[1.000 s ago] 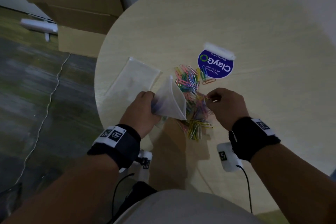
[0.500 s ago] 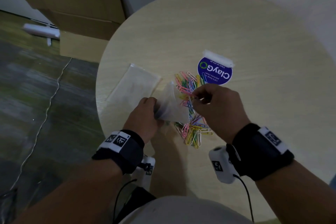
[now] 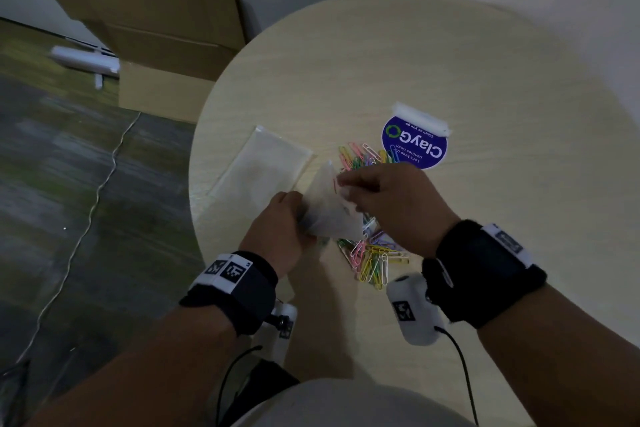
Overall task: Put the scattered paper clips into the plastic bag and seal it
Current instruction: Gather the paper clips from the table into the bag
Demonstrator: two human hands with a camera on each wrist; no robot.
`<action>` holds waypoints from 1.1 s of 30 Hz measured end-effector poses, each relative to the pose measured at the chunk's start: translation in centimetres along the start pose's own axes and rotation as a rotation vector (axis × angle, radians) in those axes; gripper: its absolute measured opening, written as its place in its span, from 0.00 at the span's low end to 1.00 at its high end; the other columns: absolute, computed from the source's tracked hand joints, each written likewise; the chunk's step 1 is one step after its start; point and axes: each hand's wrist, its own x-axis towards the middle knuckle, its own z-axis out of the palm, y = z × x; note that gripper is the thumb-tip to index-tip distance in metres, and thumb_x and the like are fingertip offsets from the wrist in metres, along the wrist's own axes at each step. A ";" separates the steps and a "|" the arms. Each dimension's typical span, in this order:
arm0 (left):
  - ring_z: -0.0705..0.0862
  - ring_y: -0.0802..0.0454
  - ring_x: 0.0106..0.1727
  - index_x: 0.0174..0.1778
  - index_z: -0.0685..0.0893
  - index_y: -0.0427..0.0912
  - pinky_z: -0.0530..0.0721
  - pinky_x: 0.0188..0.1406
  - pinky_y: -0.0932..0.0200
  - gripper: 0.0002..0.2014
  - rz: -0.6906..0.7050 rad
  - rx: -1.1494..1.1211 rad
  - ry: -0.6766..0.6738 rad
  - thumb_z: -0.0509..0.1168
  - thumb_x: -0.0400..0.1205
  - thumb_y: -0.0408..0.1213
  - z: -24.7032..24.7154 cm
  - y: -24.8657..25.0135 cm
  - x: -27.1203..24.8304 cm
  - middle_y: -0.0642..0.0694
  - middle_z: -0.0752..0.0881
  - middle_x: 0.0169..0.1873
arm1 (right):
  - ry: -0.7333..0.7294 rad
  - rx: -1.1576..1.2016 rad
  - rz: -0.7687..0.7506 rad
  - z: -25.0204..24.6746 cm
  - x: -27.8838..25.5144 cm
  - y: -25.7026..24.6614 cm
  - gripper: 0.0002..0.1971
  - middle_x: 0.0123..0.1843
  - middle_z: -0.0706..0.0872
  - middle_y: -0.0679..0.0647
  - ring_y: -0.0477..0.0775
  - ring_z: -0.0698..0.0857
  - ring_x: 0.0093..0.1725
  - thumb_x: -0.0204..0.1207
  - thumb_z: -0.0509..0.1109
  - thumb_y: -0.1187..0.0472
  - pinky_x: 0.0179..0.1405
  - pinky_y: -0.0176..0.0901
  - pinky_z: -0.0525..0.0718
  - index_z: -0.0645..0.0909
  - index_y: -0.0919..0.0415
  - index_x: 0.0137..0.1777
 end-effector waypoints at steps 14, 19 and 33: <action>0.79 0.50 0.58 0.68 0.72 0.52 0.83 0.52 0.52 0.40 0.080 -0.159 0.093 0.79 0.63 0.61 -2.5 1.0 -1.8 0.53 0.70 0.65 | 0.165 -0.054 0.176 2.2 -0.3 2.5 0.08 0.34 0.87 0.49 0.49 0.84 0.37 0.75 0.70 0.54 0.36 0.41 0.78 0.83 0.56 0.37; 0.78 0.51 0.38 0.33 0.74 0.48 0.76 0.39 0.52 0.23 0.079 -0.217 0.248 0.59 0.79 0.65 -4.0 3.5 -1.6 0.50 0.74 0.39 | 0.107 0.050 0.251 2.6 -0.1 2.4 0.08 0.35 0.80 0.55 0.58 0.77 0.37 0.78 0.65 0.57 0.35 0.49 0.75 0.76 0.62 0.41; 0.80 0.52 0.35 0.32 0.82 0.47 0.80 0.35 0.48 0.08 0.025 -0.718 0.182 0.66 0.76 0.44 -4.4 2.9 -1.8 0.42 0.82 0.39 | -0.017 0.412 0.332 4.0 0.9 1.5 0.07 0.46 0.79 0.64 0.73 0.83 0.52 0.77 0.59 0.52 0.43 0.69 0.88 0.69 0.51 0.39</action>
